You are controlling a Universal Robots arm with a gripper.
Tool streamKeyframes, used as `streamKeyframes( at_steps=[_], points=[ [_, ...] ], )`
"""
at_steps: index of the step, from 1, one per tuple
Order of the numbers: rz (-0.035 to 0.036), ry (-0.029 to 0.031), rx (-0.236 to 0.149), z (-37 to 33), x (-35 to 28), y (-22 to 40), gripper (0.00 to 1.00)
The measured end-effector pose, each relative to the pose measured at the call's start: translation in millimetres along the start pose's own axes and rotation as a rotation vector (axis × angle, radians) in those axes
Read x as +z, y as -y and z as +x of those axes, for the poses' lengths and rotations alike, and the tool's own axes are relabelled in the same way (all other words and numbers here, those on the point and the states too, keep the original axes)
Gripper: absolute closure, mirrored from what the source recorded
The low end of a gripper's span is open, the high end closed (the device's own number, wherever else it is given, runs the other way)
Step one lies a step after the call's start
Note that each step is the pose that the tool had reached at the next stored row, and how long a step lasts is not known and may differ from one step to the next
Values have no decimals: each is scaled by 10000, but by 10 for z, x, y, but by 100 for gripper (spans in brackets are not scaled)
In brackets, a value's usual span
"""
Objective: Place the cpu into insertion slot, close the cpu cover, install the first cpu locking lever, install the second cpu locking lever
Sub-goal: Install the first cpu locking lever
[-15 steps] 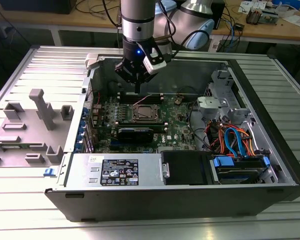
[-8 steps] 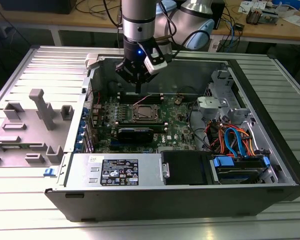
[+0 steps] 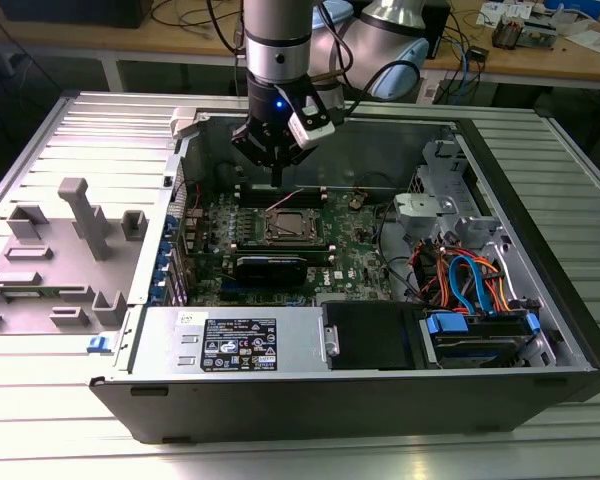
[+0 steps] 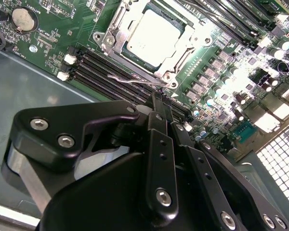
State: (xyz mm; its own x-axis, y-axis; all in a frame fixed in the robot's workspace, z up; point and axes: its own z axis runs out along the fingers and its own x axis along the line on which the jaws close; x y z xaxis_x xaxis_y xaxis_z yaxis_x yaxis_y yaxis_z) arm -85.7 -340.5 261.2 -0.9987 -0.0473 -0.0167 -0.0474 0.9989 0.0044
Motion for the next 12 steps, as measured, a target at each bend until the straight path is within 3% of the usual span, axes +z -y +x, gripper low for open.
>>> streamKeyframes(
  at_steps=[6,12],
  points=[
    [-2,1,-2,-3,2,0,89],
    [0,0,-1,-66,26,3,89]
  ],
)
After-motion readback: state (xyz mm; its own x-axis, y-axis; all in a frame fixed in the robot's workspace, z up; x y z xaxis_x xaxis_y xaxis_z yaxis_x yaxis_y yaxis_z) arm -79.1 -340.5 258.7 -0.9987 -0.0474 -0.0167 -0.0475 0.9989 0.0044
